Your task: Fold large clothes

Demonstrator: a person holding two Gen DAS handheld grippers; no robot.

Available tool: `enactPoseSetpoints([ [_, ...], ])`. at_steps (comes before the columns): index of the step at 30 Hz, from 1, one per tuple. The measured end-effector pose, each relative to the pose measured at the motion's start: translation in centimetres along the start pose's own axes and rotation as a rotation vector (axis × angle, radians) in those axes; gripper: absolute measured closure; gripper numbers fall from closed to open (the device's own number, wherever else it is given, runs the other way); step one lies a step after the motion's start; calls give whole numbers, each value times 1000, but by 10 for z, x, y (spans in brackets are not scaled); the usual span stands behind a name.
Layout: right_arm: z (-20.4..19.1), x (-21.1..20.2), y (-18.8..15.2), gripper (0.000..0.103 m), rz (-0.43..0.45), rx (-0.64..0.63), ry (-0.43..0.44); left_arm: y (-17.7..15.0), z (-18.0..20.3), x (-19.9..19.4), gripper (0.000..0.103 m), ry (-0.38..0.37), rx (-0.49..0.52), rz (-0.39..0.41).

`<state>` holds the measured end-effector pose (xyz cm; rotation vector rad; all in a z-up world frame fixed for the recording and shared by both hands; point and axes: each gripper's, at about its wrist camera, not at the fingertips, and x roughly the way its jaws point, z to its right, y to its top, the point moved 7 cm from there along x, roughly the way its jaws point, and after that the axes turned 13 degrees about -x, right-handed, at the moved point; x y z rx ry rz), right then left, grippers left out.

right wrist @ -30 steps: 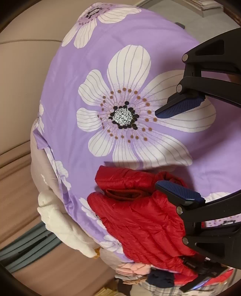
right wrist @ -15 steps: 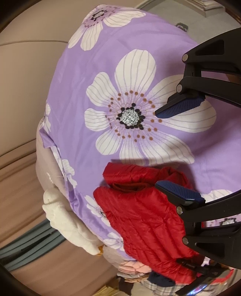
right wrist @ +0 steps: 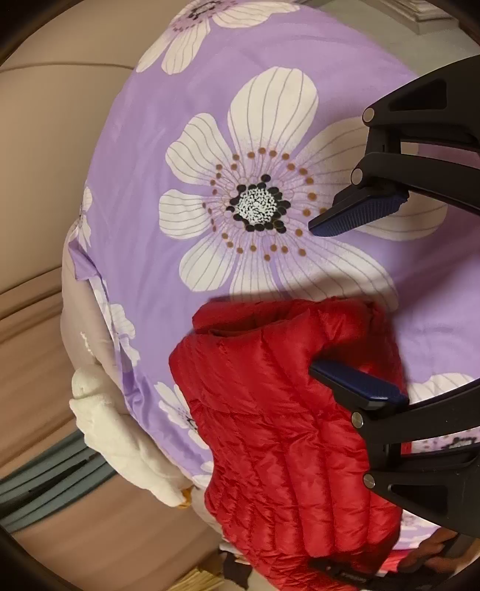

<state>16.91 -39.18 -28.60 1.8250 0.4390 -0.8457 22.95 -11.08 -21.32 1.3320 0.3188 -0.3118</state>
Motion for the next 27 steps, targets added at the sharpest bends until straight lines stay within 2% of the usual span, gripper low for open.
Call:
enactPoseSetpoints([
  [2,0,-1,1,34,11,-20,-15,1,6,-5,78,-10,-1,6],
  [5,-4,-1,3,48,25,-98,-71,2,17,-13,78,-35,10,20],
  [7,-7,5,1,59,9,-121,-68,3,24,-17,78,-48,21,35],
  [8,-7,8,0,61,-1,-122,-64,3,27,-18,78,-50,25,37],
  [18,-1,37,-17,62,-70,-69,-52,5,39,-26,78,-88,10,10],
  [24,-10,40,-18,62,-63,-151,-129,4,38,-28,78,-93,12,12],
  [27,-6,40,-18,62,-60,-123,-117,5,38,-29,78,-107,8,2],
])
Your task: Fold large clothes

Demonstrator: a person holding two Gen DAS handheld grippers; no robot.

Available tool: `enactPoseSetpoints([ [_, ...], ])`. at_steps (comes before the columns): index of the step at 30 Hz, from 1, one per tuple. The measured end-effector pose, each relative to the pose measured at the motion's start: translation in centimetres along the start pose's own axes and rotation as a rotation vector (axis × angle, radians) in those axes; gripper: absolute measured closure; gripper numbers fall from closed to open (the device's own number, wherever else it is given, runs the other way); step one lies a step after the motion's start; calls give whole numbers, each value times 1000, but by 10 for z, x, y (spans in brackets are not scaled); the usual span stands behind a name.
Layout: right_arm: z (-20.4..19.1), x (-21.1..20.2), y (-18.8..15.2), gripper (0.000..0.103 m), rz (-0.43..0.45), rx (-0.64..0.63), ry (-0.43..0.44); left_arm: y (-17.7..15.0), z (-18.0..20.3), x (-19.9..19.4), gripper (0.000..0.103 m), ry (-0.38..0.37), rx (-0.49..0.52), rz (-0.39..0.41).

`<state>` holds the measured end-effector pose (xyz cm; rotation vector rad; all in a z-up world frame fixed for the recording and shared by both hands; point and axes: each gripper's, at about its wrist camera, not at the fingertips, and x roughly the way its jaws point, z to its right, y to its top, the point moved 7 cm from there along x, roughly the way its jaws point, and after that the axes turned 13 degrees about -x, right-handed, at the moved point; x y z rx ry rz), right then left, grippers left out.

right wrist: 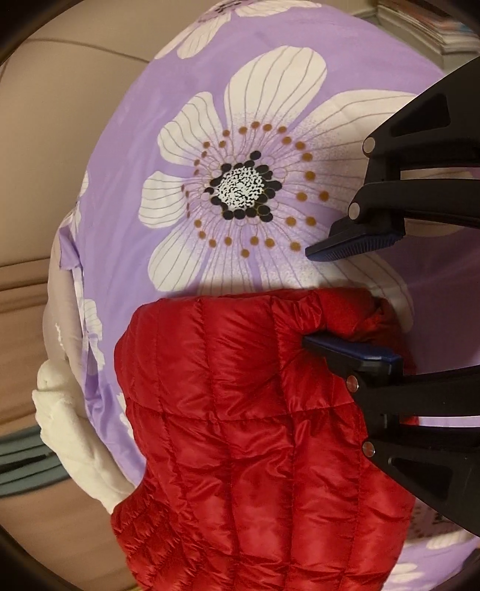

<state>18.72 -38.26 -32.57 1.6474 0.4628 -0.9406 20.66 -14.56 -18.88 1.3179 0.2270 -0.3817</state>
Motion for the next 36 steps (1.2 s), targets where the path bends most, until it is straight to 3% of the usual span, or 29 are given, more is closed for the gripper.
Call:
enactPoseSetpoints([
  [8,4,0,0,62,6,46,21,-7,30,-11,78,-56,49,-9],
  [11,9,-2,1,62,12,71,67,-8,44,-15,78,-91,72,-12],
  [16,44,-23,6,54,40,216,146,-14,71,-18,78,-138,124,-24],
  [18,61,-35,9,53,68,233,98,-19,80,-19,78,-153,142,-30],
  [21,91,-51,13,53,90,238,-57,-31,95,-20,77,-184,161,-60],
  [24,115,-58,15,53,83,258,-129,-45,111,-20,75,-212,187,-95],
  [31,146,-74,8,53,87,335,-184,-94,144,7,55,-215,237,-237],
  [36,145,-88,1,53,94,308,-229,-122,160,25,54,-180,334,-291],
])
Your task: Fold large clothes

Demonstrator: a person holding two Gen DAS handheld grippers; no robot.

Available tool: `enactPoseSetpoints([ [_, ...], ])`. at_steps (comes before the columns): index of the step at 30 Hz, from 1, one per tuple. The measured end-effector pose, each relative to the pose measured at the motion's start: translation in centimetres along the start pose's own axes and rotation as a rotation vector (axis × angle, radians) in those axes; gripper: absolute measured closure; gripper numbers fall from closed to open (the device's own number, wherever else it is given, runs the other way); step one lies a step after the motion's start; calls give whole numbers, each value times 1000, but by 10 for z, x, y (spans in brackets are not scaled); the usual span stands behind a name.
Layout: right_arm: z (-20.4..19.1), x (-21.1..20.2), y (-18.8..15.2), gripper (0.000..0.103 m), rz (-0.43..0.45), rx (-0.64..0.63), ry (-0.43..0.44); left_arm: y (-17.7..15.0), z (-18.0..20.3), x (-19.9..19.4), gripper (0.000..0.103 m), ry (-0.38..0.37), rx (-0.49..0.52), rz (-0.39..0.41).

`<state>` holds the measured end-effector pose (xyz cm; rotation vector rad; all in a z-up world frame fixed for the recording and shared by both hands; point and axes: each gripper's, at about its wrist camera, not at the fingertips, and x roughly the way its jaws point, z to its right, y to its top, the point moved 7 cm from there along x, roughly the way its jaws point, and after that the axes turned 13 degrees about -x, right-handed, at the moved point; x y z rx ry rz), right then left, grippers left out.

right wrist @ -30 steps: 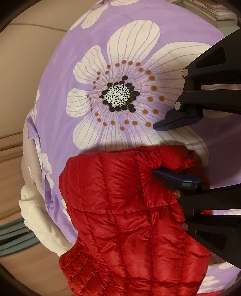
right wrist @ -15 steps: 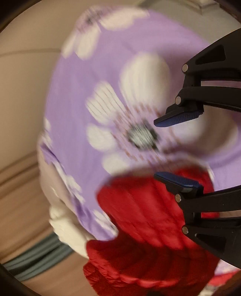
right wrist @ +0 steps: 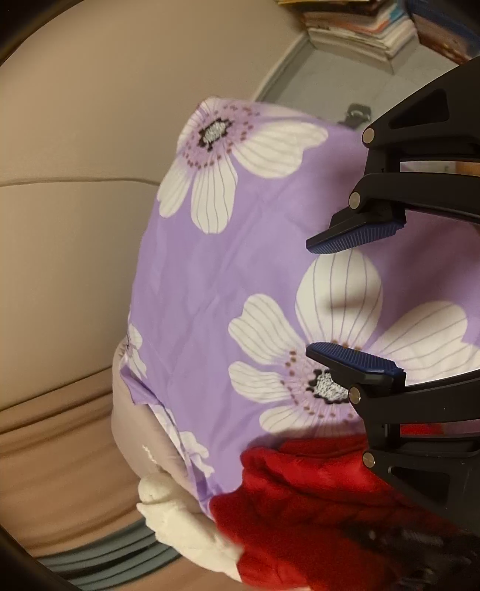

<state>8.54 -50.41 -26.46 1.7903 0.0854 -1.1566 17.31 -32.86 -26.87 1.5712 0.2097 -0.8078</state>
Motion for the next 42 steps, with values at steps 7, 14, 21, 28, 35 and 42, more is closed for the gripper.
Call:
enactPoseSetpoints([
  [7,-8,-16,5,53,26,-28,29,2,-4,-5,42,-23,-15,-16],
  [14,-16,-31,4,52,40,-30,34,12,2,-30,28,-129,-53,-32],
  [21,-31,-60,-3,52,80,-53,65,21,-3,-38,28,-167,-134,-74],
  [28,-38,-77,0,52,124,-52,33,34,-12,-75,28,-184,-203,-24],
  [35,-47,-93,10,52,197,-1,-12,72,-29,-152,26,-279,-233,160],
  [42,-88,-93,21,52,210,-71,39,98,-130,-155,24,-179,-461,231],
])
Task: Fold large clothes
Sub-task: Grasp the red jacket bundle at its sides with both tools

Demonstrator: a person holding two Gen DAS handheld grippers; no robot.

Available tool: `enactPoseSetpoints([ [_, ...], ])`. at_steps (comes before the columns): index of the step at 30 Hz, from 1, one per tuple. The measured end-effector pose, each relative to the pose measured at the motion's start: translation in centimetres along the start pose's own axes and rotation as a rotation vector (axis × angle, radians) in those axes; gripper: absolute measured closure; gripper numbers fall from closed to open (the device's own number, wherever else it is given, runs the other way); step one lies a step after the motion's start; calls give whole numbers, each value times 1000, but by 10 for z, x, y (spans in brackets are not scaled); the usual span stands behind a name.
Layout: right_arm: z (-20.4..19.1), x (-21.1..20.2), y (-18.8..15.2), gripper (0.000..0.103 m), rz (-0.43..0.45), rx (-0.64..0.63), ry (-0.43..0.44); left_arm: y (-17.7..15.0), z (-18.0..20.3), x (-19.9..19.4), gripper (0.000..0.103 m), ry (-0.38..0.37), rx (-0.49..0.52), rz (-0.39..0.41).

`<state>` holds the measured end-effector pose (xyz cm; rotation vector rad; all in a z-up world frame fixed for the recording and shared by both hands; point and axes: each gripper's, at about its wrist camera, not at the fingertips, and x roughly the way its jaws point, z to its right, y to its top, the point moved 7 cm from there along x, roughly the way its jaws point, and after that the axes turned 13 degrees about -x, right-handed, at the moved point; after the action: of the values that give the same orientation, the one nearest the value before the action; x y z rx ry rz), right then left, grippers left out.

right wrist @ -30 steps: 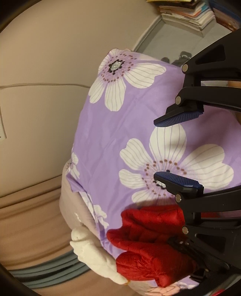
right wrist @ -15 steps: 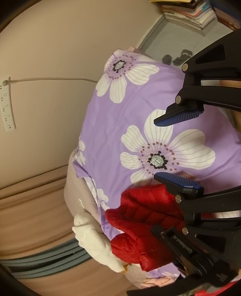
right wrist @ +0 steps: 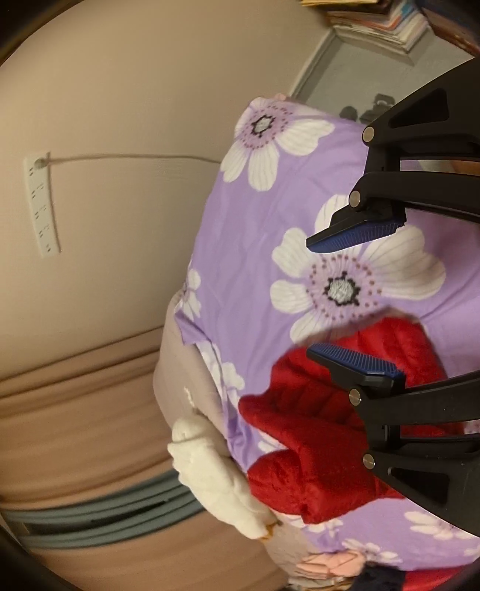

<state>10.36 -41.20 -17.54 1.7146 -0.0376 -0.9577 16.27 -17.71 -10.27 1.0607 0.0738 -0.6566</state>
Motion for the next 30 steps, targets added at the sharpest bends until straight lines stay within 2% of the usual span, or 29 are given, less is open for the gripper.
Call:
enactPoseSetpoints([
  [2,-11,1,4,52,3,-15,29,10,-35,14,25,172,11,22],
  [4,-24,1,11,52,17,-29,42,15,-62,21,25,261,1,52],
  [9,-58,3,32,52,43,-59,84,12,-105,45,26,370,-37,35],
  [15,-108,11,72,51,87,-119,123,17,-117,75,27,395,-40,13],
  [19,-142,28,93,38,85,-95,181,23,-121,90,27,430,-12,17],
  [21,-164,43,101,37,85,-102,210,21,-123,96,27,426,-12,1],
  [23,-186,62,104,38,58,-156,183,18,-124,100,27,413,-19,-19],
  [25,-194,88,98,38,19,-230,103,18,-126,104,26,411,-14,-17],
  [27,-184,106,91,37,4,-226,52,18,-126,110,26,417,5,-17],
  [30,-163,125,83,37,-40,-184,36,16,-128,121,26,424,-5,-41],
])
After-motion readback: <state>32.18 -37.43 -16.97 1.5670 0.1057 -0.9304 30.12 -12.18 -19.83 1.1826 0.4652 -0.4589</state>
